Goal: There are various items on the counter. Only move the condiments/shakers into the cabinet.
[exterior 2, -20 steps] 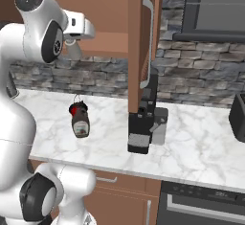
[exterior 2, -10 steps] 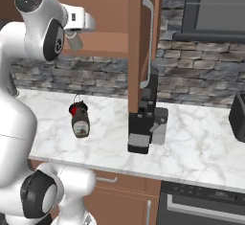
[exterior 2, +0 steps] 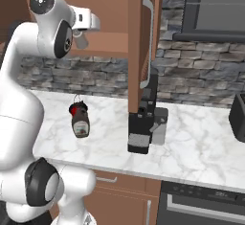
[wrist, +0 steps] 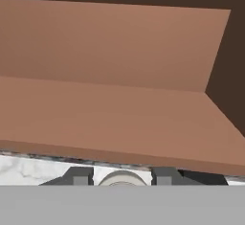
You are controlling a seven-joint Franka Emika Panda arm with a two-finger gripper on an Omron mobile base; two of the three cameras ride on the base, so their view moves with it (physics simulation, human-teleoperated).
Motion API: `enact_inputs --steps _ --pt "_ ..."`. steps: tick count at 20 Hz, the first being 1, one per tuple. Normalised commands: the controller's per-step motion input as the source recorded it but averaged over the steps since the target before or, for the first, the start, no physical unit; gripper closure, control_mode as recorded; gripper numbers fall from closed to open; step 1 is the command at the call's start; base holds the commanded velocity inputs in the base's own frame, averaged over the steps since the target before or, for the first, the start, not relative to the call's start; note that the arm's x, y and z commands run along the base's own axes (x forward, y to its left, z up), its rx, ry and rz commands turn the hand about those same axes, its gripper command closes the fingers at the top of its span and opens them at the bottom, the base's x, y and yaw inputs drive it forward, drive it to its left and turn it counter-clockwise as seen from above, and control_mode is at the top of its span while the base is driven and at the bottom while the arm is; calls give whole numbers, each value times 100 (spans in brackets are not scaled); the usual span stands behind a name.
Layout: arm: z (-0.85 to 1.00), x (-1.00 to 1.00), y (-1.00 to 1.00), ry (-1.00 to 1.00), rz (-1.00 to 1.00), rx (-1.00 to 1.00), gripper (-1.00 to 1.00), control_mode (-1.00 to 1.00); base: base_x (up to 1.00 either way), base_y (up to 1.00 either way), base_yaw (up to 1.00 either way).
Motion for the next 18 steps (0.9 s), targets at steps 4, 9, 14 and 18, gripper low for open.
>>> enact_inputs --steps 4,9,14,18 --pt "0 54 0 5 0 0 100 -100 0 0 0" --pt "-3 58 -1 5 0 0 100 -100 0 0 0" --pt "-21 44 0 0 0 0 100 -100 0 0 0" --pt "-44 44 0 0 0 0 100 -100 0 0 0"
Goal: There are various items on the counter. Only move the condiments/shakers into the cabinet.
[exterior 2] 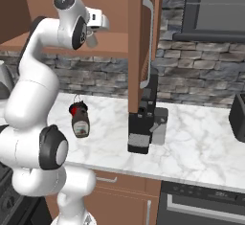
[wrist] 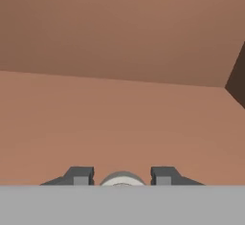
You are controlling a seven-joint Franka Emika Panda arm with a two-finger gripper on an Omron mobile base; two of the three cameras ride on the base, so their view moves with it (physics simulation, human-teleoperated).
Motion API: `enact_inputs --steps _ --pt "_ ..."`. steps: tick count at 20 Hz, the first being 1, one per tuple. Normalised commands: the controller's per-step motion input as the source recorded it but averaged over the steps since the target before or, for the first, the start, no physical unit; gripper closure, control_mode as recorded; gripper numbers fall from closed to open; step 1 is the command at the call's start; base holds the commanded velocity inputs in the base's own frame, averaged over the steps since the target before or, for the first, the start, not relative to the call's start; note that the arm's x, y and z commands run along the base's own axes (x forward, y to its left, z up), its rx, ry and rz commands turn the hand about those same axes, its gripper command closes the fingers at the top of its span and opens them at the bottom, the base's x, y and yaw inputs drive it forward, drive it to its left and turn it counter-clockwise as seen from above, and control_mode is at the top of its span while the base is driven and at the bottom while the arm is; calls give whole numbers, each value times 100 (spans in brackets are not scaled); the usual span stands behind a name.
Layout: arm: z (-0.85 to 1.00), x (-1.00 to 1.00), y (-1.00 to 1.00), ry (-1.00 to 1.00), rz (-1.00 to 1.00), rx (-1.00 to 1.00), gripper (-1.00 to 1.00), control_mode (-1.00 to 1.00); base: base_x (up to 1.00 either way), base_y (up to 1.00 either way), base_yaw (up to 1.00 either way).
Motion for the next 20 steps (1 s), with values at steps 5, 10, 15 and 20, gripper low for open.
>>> enact_inputs --steps 5,10,15,20 --pt "-36 33 0 0 0 0 100 -100 0 0 0" --pt "-7 30 0 0 0 0 100 -100 0 0 0" --pt "27 11 0 11 -2 7 100 -100 0 0 0" --pt "3 31 0 3 -1 0 100 -100 0 0 0"
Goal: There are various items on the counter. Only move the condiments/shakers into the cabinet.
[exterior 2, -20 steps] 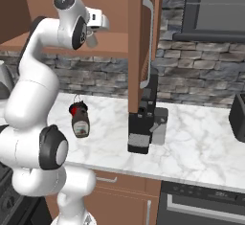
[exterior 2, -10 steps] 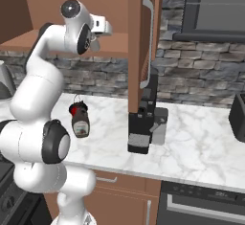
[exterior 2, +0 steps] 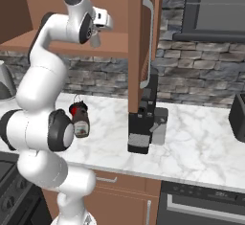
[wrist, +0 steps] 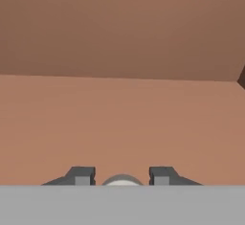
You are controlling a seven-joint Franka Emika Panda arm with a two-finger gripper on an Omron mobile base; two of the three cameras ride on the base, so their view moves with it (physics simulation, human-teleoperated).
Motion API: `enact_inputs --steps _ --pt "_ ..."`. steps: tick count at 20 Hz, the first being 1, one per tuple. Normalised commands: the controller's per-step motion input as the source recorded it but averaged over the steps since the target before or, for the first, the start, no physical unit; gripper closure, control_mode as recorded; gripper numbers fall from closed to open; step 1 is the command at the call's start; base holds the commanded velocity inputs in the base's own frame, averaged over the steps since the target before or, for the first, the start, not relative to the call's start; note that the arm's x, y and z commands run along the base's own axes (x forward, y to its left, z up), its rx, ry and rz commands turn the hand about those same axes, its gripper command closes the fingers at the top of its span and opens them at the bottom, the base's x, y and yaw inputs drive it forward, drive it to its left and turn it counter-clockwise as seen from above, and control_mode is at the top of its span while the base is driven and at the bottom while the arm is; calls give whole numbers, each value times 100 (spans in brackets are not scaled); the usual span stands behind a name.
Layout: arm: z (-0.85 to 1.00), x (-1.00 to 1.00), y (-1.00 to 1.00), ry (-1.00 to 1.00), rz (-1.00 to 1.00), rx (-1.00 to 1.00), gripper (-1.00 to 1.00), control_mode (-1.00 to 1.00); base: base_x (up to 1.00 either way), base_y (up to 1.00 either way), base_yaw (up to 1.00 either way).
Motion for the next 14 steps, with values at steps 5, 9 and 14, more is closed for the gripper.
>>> enact_inputs --steps 5,9,14 --pt "-3 46 0 1 0 0 100 -100 0 0 0" --pt "-16 47 0 0 0 0 100 -100 0 0 0" --pt "-36 32 0 0 0 0 100 -100 0 0 0"
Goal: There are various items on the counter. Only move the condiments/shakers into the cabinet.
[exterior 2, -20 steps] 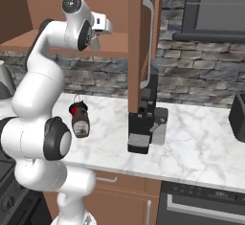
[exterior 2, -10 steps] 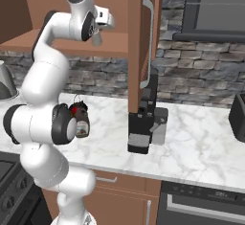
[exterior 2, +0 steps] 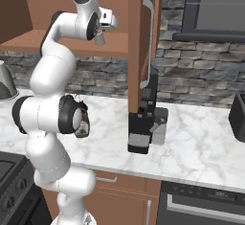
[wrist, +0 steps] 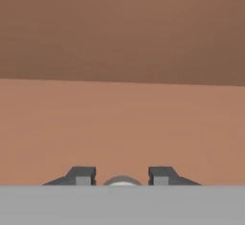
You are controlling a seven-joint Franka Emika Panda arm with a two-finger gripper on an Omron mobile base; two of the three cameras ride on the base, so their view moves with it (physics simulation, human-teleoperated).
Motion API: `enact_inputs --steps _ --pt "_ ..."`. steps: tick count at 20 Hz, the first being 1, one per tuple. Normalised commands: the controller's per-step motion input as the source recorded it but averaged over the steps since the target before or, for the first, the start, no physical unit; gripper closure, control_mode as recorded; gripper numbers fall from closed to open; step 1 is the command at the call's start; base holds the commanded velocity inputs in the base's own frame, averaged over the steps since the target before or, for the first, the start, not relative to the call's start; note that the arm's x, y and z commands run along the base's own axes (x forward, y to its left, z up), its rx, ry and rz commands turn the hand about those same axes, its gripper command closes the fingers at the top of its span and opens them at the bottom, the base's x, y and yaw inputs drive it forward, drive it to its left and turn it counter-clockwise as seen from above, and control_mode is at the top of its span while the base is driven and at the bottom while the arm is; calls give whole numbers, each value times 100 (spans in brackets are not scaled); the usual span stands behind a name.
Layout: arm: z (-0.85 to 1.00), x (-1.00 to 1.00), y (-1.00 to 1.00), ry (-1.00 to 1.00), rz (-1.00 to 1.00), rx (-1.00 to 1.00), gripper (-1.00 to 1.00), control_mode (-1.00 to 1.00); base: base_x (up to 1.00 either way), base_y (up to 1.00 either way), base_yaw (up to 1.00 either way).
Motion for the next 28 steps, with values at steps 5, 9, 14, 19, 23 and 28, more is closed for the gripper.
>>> enact_inputs --steps 5,9,14,19,23,28 --pt "-21 25 0 0 0 0 100 -100 0 0 0" --pt "-13 16 0 -1 0 -2 -100 -100 0 0 0" --pt "-21 15 0 -6 0 -8 -100 -100 0 0 0" --pt "-12 17 0 -7 0 -10 -100 -100 0 0 0" --pt "-9 17 0 -7 0 -8 -100 -100 0 0 0" --pt "0 -24 1 -1 0 0 -100 -100 0 0 0"
